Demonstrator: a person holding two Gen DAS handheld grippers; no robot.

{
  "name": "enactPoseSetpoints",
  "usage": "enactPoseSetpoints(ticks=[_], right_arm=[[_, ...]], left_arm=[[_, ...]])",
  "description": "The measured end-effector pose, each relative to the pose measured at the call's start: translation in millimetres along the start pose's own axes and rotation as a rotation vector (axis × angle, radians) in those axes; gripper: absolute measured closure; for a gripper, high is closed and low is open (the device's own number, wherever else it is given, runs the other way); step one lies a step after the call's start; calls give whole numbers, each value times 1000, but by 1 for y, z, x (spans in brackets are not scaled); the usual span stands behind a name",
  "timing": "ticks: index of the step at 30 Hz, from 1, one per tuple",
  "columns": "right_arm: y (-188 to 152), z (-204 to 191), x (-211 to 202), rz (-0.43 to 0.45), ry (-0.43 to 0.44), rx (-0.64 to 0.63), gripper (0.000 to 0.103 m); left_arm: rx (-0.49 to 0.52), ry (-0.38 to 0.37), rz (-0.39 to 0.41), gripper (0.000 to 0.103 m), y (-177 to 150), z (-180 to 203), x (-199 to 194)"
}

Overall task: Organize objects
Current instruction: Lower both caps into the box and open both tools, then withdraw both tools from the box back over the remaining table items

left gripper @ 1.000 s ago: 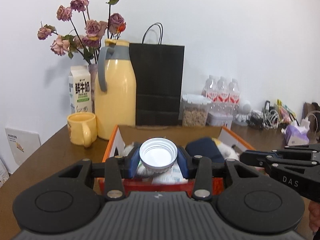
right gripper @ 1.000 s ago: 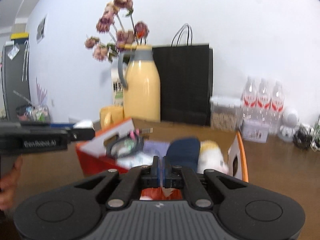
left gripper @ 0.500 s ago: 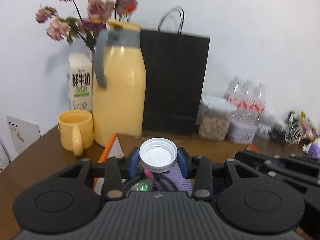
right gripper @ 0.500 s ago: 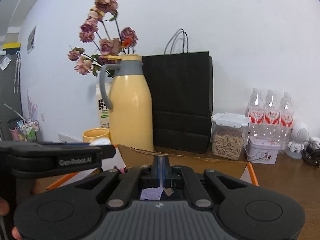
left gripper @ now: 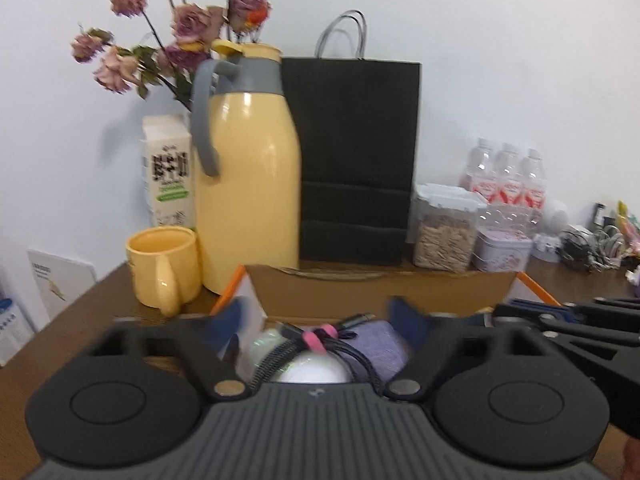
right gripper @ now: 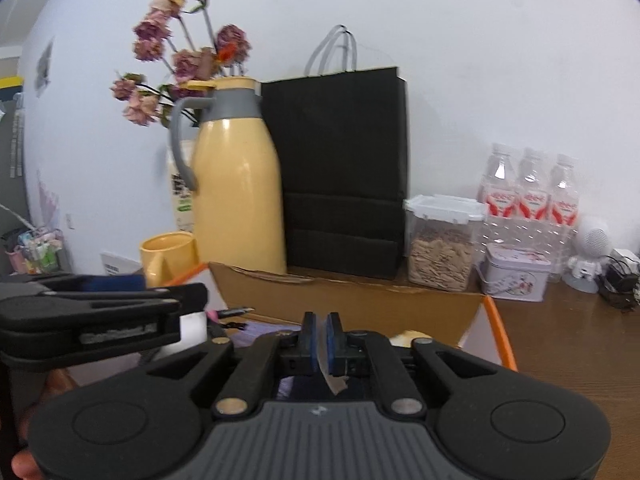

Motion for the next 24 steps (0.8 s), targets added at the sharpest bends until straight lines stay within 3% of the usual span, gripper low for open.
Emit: enactPoseSetpoints(ticks=[1,3,4,5,7,13,24], right_arm=[[-1,3,0,-6,-16,5,88],[-2,11,1,-17,-42,31,57],[-2,14,1,-17,-60,38,35],[-2,16,0,-13,-77,36,23],[-1,19,0,-9,-88,40,15],[2,19,-2,-7,-80,42,5],[-4,19,-24,-6,-106,13,0]], left_arm=[[-5,10,18,0,2,-1,-1],[-13,24,34,0,5,-4,-3],[-20,30,37,0,6,-5,-3],[-27,34,37,0,7,-6,-3],[-37,42,33,0,7,-8,-2],[-46,47,37,0,7,-11,-4],[-63,43,64,0,7,-19,-24]])
Point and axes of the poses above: each gripper's, at about its wrist camera, not at the fingertips, and x roughly the way its jaws point, z to its right, y to its top, the point moved 8 cm from there along x, roughly the way its jaws point, and after that the axes turned 3 degrees about z, right-handed, at the moved point
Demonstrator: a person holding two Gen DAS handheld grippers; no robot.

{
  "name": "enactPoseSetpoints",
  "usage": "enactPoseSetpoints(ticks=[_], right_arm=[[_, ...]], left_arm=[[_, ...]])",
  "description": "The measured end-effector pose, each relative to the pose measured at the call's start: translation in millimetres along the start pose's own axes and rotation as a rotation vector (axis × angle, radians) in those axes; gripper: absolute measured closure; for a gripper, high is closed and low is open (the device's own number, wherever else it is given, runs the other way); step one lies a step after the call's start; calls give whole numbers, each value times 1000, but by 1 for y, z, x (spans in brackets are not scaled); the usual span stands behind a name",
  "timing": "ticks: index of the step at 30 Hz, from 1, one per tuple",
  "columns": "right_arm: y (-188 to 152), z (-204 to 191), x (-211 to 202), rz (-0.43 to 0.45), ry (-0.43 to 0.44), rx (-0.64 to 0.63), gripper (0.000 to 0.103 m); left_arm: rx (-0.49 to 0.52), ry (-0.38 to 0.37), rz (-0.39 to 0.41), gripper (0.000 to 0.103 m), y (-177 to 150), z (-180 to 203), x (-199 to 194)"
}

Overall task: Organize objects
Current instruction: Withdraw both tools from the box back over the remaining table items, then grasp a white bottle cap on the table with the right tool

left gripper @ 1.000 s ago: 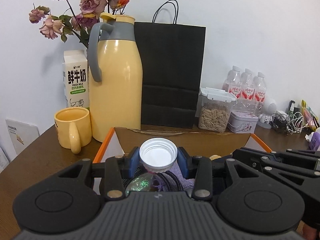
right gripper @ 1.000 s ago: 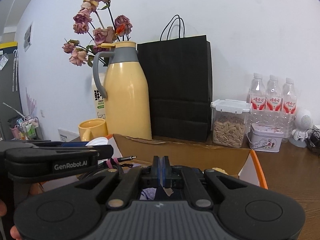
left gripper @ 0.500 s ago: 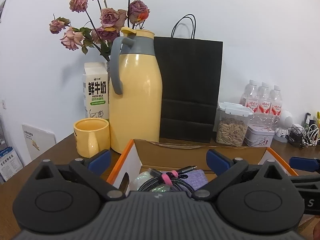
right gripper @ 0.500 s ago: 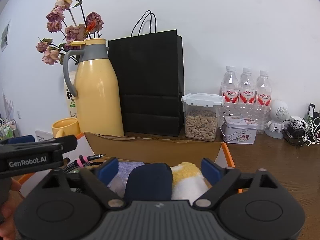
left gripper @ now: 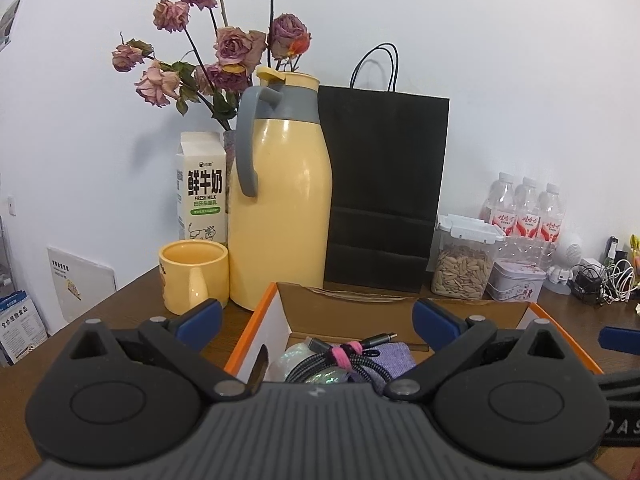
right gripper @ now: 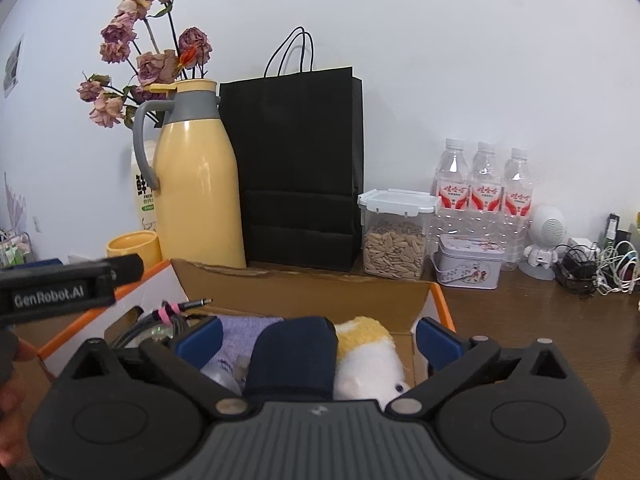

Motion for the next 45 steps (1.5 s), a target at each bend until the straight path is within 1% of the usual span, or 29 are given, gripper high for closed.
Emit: enactPoseSetpoints(ticks=[6,12,18,21,23,27,32,38,45], right_arm=[[-15,0,-26,4,-6,-17,0],[-32,-5,-46,-2,8,-26,0],[-51,-13,-56,-42,31,-42,0],[-65,-18,-59,-80,43,-54,0],[-74,-22,-61,-105,48,-62,0],[-88,-26,-63,-144,53,-68,0],[-98,-33,-62,-177,57,-88,0],[-108,-43,-59,-211,60,-108,0],[-108,-57,-58,-217,78,-110,0]], left_arm=[[9,-20,18,0,-1,-6,-22],[42,-31,-11,0,-22,-14,-42],[112,-44,-91,0,-53,-23,-56],[123,-49,-132,0,-67,-30,-62],[126,-51,-174,0,-79,-37,-63],[121,-24,-245,0,-98,-51,-68],[88,-23,-244,0,-98,-60,-73],[82,-24,-260,0,-99,-61,-71],[67,-14,-271,0,-98,-65,-69]])
Point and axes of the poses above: each gripper's, at about its wrist camera, not at the fingertips, and x roughly the way its jaws point, z to its right, y to its top, the point moved 8 cm from there along x, roughly the way its jaws point, and after that the axes turned 3 degrees about z, right-handed, at the moved point
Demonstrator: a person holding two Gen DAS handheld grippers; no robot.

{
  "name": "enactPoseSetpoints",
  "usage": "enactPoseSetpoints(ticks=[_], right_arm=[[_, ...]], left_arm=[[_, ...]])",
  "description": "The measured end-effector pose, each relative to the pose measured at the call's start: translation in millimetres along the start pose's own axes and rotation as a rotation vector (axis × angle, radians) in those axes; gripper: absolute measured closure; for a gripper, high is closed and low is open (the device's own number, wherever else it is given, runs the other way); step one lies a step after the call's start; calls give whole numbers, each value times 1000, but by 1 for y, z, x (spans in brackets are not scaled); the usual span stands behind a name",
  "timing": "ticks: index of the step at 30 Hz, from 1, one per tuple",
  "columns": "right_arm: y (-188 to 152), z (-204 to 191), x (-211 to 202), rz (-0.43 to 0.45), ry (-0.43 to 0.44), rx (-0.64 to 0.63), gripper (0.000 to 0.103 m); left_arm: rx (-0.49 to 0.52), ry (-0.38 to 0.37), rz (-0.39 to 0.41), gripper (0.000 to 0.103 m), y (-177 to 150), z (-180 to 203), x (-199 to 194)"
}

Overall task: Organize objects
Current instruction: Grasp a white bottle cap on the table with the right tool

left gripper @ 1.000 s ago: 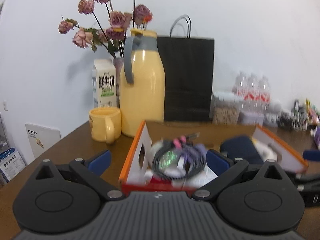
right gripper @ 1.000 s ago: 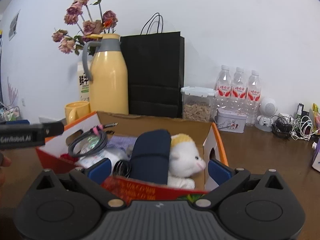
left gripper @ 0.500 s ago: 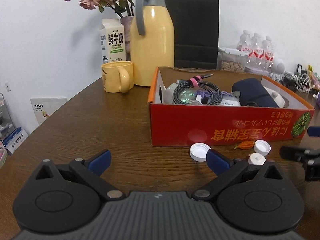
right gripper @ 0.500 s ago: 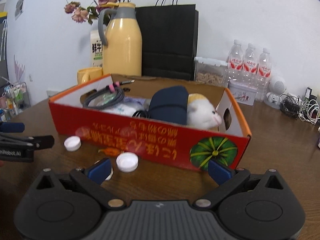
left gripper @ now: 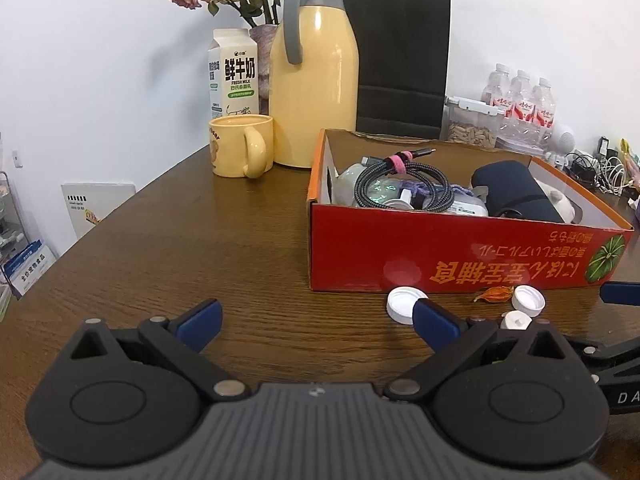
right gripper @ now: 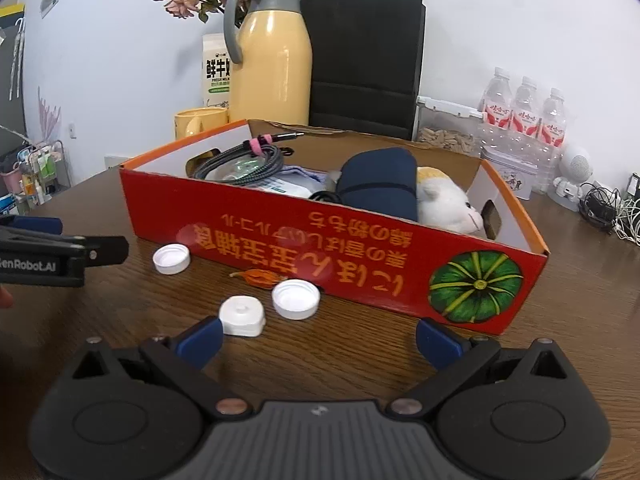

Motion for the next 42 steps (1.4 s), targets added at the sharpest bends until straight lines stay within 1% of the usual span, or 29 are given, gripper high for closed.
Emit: enactPoseSetpoints(ticks=[7,11,12,14,16,18,20,22,26,28,30,32,39,42], right_arm=[[9,10,6,25,-72,61,2],[14,14,17,19,-88,96,10],[14,13,20,12,-84,99,13],[14,10,25,-5,-68,104,23],[15,8,29,-7,-56,112,23],[16,6,30,-6,-51,112,25],[16,5,30,-5,-29,119,34],[15,4,29,-2,-14,122,38],[14,4,25,-1,0,128,43],[13,4,23,0,3,126,44],[11,5,21,-1,6,124,48],[8,5,22,-18,2,119,56],[7,3,23,-30,14,112,58],[8,1,23,-29,21,106,67]], left_arm=[[-6,1,4,0,1,-1,-1],[-9,2,5,0,1,-1,-1],[-9,2,5,0,1,-1,-1],[-8,2,5,0,1,-2,-1],[-8,1,5,0,1,-2,-1],[-8,1,5,0,1,-2,-1],[-8,2,4,0,1,-2,-2],[-8,2,4,0,1,-2,-1],[-9,5,2,0,0,-2,-1],[-9,5,1,0,0,-3,-1],[-9,6,1,0,0,-3,-1],[-9,6,1,0,0,-3,-1],[-9,3,3,0,0,-3,-1],[-9,4,3,0,-1,-3,-1]])
Point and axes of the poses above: each gripper's, at about its wrist camera, not at the fingertips, and x roughly the way its jaws point, z to its right, y to its top, the point moved 8 cm from there along x, roughly the way its jaws point, and after that the axes turned 3 degrees about z, right-handed, at the moved point
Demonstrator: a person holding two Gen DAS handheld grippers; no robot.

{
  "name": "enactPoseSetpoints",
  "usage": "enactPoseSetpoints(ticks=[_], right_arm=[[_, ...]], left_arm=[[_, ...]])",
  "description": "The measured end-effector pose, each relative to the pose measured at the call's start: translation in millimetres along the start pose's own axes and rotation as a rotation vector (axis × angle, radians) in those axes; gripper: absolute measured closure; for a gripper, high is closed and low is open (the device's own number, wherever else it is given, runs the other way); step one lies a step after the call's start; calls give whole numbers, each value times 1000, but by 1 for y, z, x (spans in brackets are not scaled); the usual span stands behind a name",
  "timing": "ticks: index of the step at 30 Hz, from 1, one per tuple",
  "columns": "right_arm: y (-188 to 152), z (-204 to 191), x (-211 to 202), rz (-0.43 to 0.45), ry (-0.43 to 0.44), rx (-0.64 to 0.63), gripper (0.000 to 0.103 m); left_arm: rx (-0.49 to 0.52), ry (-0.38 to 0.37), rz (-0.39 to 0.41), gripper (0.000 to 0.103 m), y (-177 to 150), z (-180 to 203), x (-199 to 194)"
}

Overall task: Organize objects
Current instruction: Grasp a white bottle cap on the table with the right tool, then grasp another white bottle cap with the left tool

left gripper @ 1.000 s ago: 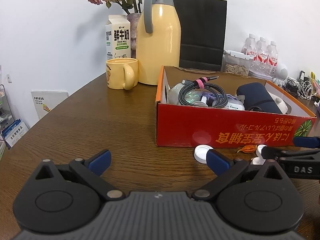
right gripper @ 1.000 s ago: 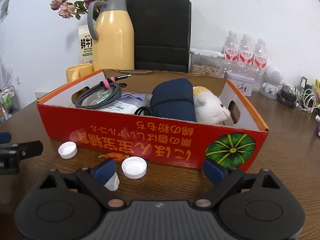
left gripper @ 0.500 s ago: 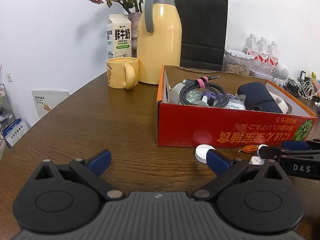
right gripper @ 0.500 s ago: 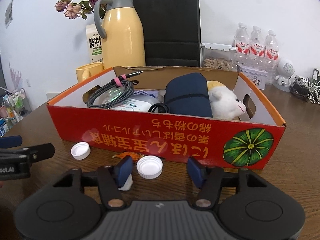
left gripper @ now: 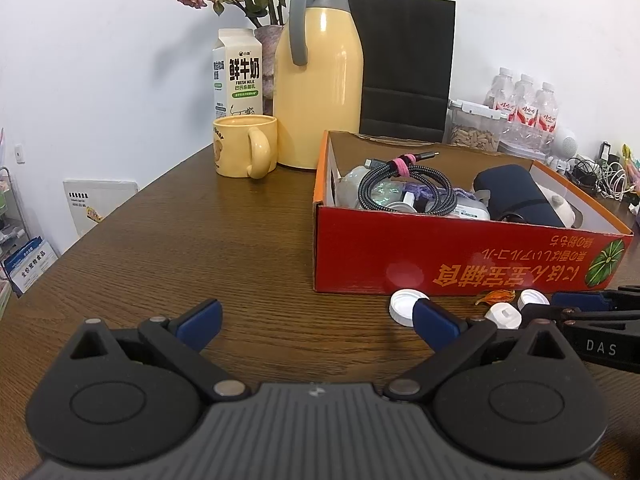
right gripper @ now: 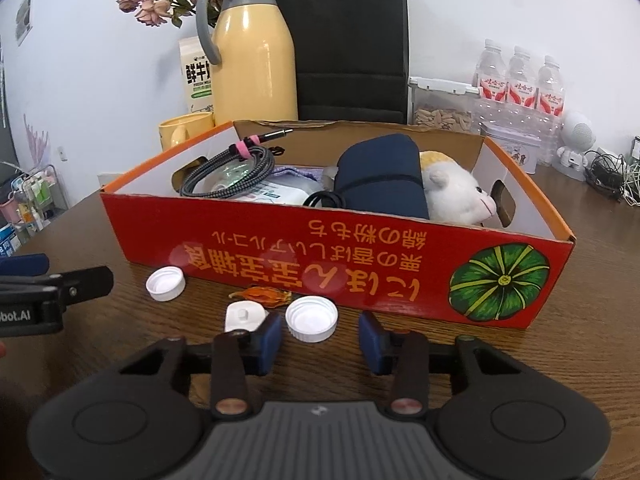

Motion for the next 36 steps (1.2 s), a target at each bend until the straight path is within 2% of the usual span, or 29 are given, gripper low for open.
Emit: enactPoseSetpoints(ticks=[1,9,17,22,26,28,29,30,31,32,33,36], right_arm=[[0,-1,0,1,5,-3,78],[1,-4,-3,15,19,-7,77],[3,-8,-13,58,10,-50,77],[2,-5,-20,77,7,-45,77],[2,0,-26,90,11,-37,77],[2,0,-27,93,16,-38,77],[2,-1,-28,94,18,-39,77],[2,-1,-28,96,20,-41,77],[2,-2,-29,98,22,-43,77],[2,-1,-30,100,24,-44,77],[2,-1,-31,102,26,-44,77],[2,-2,-32,107,28,-45,77]], left_arm=[[0,0,0,0,0,0,0],[-1,-4,-26,0,-3,1,6],[55,-66,-34,0,-1,26,18],[81,-47,-89,0,-1,41,37],[75,-38,-104,2,-2,43,42],[72,-32,-115,18,-3,44,44],[68,-34,-117,22,-3,45,45],[67,-38,-109,37,-2,46,43],[72,-42,-98,60,-2,48,42],[75,-54,-90,70,-2,50,39],[78,-66,-84,74,-2,52,37],[79,-86,-72,74,-3,57,32]])
Point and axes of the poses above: each gripper's, at about its wrist camera, not at the fingertips, and x roughly the way its jaws point, z to its right, y to its top, the point moved 8 cm from there along x, roughly the way its jaws point, and after that the axes turned 3 degrees about z, right-handed, at the moved point
